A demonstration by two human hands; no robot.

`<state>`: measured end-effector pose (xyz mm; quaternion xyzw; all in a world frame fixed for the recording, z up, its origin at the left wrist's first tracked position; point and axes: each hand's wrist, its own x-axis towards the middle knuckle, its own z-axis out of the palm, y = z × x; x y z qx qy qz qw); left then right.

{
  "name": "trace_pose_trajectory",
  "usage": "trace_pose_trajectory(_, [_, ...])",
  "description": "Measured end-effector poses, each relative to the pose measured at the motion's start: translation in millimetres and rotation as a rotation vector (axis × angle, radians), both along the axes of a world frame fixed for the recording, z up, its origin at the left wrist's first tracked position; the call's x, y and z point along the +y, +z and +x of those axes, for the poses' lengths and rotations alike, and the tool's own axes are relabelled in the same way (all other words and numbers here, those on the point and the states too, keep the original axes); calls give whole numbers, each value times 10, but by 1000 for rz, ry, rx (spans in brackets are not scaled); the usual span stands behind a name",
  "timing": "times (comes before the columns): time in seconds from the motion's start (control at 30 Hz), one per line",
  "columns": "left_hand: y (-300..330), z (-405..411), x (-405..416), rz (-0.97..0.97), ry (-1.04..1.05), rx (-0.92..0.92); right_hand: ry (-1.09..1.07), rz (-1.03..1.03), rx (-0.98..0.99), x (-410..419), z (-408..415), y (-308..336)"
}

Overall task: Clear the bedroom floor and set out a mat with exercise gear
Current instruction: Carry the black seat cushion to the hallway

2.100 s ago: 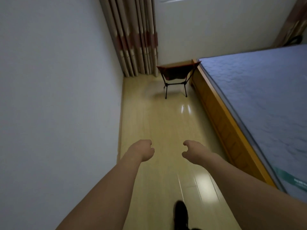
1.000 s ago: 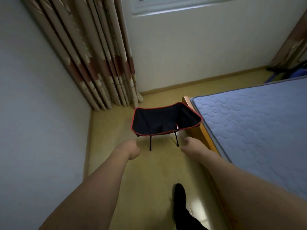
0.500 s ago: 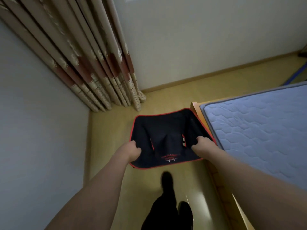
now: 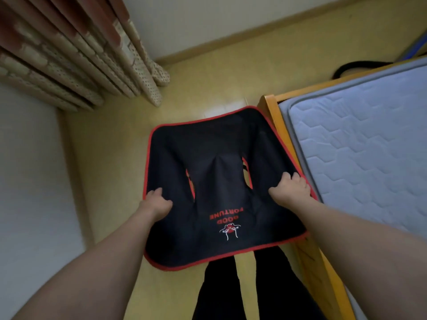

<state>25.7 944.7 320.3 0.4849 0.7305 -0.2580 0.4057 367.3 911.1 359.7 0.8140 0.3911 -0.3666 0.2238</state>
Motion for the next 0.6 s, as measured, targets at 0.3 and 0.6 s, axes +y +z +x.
trace_pose_trajectory(0.3, [-739,9,203,-48,316,107,-148,-120,-126,304,198,-804])
trace_pose_trajectory(0.6, [-310,455,415,111,650,-69,-210,106,-11,616,-268,-376])
